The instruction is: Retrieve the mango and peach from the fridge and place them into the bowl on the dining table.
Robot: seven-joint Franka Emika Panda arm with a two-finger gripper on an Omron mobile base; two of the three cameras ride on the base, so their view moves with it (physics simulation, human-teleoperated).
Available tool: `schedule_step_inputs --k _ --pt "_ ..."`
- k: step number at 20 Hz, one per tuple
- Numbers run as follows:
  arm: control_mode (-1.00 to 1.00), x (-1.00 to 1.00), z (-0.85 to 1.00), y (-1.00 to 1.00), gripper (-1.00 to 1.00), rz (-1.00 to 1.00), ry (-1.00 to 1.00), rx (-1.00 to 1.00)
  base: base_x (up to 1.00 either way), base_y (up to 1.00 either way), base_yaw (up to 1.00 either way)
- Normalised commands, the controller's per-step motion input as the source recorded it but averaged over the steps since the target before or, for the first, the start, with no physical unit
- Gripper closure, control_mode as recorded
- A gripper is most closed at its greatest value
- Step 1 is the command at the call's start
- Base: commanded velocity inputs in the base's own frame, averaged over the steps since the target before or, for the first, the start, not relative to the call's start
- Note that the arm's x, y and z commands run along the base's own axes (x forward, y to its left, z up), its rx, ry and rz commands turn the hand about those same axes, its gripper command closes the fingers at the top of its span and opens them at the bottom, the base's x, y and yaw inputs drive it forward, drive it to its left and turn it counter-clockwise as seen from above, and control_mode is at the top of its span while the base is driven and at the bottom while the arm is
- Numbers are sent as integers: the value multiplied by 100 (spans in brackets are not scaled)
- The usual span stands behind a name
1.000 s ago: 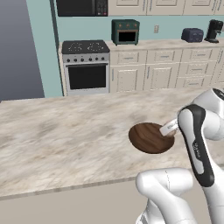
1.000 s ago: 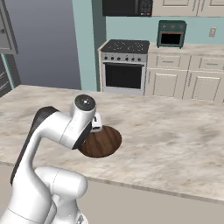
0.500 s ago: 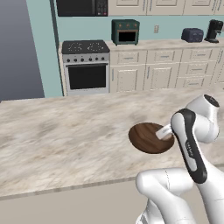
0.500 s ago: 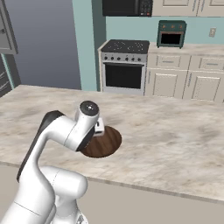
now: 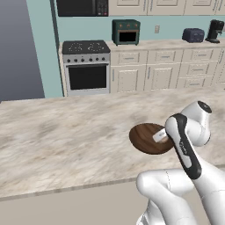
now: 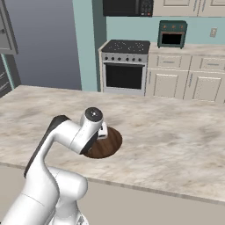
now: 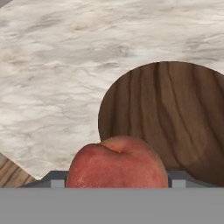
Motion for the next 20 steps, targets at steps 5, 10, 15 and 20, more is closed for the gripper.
schedule_step_inputs --k 5,10,15,20 --pt "-100 24 -29 -16 100 0 0 0 0 0 0" --pt "-100 33 -22 -6 100 0 0 0 0 0 0" --pt "-100 52 -16 0 100 0 0 0 0 0 0" --pt "-100 50 -12 -8 100 0 0 0 0 0 0"
